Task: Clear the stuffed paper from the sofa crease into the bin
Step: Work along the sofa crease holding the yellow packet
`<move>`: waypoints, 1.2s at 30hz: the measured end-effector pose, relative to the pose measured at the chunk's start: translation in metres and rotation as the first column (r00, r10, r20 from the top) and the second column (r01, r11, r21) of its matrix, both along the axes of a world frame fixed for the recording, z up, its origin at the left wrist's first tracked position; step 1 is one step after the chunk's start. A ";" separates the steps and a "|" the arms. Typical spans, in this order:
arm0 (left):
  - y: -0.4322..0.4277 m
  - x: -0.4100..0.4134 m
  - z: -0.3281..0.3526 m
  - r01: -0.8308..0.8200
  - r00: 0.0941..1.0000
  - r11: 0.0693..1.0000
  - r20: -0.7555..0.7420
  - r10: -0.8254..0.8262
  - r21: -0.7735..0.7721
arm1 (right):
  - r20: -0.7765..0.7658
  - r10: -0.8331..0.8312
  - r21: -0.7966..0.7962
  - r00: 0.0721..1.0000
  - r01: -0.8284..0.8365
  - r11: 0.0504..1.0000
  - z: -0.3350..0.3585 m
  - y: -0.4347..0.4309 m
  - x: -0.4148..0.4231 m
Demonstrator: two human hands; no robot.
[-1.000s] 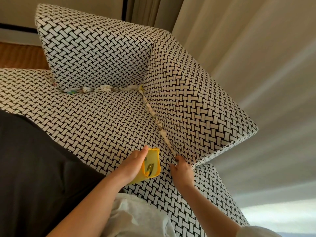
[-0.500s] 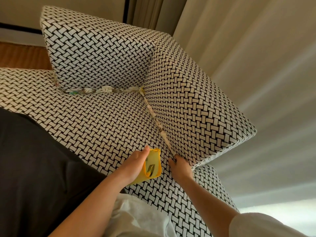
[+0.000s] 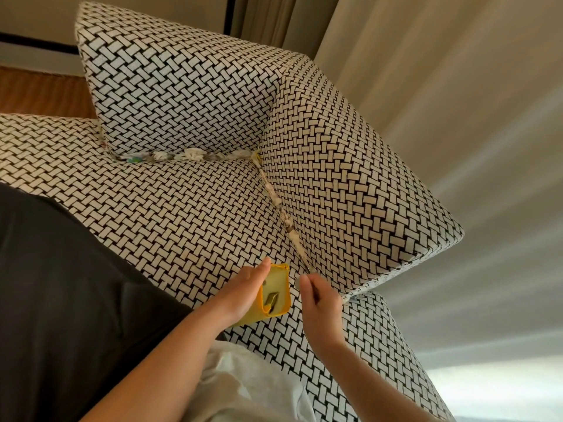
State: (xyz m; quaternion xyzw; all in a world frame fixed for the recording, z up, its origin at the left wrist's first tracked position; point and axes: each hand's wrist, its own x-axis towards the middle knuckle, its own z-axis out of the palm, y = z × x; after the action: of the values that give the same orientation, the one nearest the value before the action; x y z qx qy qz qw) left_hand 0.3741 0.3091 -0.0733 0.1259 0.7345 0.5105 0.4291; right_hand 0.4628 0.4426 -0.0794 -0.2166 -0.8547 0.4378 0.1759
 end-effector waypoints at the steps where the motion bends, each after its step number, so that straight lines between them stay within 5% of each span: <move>1: 0.000 0.000 0.000 0.006 1.000 1.000 0.008 -0.006 0.030 | -0.029 0.038 0.014 0.999 -0.038 0.999 0.005 -0.004 -0.002; 5: 0.003 0.000 0.002 0.017 1.000 0.997 0.012 -0.018 0.071 | -0.078 0.122 0.022 0.989 -0.121 0.992 0.013 -0.009 -0.011; 9: 0.002 0.001 0.003 0.008 1.000 1.000 -0.022 -0.007 0.009 | -0.079 -0.035 -0.009 0.996 0.034 0.999 0.002 0.005 -0.018; 13: 0.001 0.001 -0.002 0.002 1.000 0.998 -0.022 -0.004 -0.066 | 0.175 -0.148 0.128 0.973 0.126 0.984 -0.019 0.030 -0.027; 21: 0.001 0.000 -0.003 -0.011 1.000 0.997 -0.021 0.009 -0.080 | 0.553 -0.161 0.233 0.818 0.034 0.972 -0.029 0.040 -0.043; 27: 0.001 -0.002 -0.005 -0.013 1.000 0.998 -0.008 0.012 -0.068 | 0.656 -0.179 0.278 0.734 -0.014 0.961 -0.027 0.041 -0.051; 36: 0.001 -0.003 -0.005 -0.010 1.000 0.998 0.003 0.010 -0.067 | 0.664 -0.154 0.244 0.732 -0.017 0.970 -0.029 0.044 -0.049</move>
State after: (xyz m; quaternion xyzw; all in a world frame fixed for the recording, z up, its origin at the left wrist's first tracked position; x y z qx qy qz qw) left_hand 0.3714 0.3103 -0.0785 0.1071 0.7511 0.4879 0.4318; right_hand 0.4135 0.4867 -0.1085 -0.3705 -0.8964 0.2183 -0.1073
